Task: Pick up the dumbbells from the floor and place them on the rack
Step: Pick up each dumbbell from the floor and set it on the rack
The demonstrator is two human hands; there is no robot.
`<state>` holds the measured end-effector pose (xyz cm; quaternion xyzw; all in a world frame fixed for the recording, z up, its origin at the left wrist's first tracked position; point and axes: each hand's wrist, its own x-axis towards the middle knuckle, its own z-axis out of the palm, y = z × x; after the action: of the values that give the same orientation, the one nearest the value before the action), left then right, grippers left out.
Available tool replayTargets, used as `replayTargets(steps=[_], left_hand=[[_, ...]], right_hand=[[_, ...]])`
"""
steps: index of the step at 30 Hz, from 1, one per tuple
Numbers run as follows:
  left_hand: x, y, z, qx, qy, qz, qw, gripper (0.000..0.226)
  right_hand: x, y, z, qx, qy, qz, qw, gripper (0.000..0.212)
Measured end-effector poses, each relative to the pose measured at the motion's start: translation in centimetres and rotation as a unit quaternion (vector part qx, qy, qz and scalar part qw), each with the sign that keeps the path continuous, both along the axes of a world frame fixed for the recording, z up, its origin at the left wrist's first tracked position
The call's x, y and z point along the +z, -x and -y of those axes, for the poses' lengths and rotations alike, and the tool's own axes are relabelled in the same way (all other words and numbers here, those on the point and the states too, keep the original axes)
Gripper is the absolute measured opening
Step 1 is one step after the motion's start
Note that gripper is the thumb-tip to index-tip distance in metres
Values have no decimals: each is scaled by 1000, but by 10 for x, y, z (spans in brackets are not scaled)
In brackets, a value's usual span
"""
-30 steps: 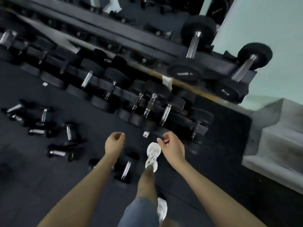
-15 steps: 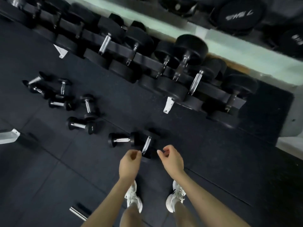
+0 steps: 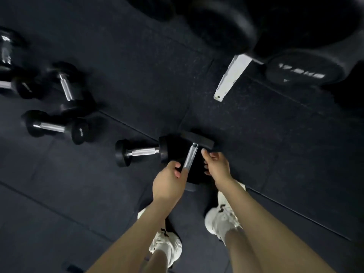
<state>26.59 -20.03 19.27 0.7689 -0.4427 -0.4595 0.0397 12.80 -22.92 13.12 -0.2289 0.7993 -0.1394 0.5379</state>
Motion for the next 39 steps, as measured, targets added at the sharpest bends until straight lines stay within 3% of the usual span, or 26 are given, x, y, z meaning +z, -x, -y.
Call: replayTargets(steps=[6, 11, 14, 19, 23, 30, 39], left_hand=[[-138, 14, 10, -10, -8, 24, 1000, 42], [-216, 23, 12, -35, -54, 12, 998, 65], [-239, 23, 16, -27, -118, -34, 992, 73], [-255, 17, 22, -8, -169, -79, 982, 61], [-258, 15, 25, -52, -189, -53, 979, 57], [-229, 17, 19, -78, -191, -68, 976, 42], [-73, 26, -1, -61, -215, -125, 967, 16]], right_hand=[[-126, -10, 9, -22, -26, 13, 999, 57], [-196, -9, 5, -33, -65, 59, 996, 66], [-210, -5, 4, -65, -45, 153, 985, 44], [-213, -9, 5, -158, -21, 250, 955, 37], [-203, -14, 11, -197, -25, 262, 945, 17], [-173, -19, 7, -276, -43, 253, 926, 15], [-15, -2, -12, -247, -46, 221, 942, 15]])
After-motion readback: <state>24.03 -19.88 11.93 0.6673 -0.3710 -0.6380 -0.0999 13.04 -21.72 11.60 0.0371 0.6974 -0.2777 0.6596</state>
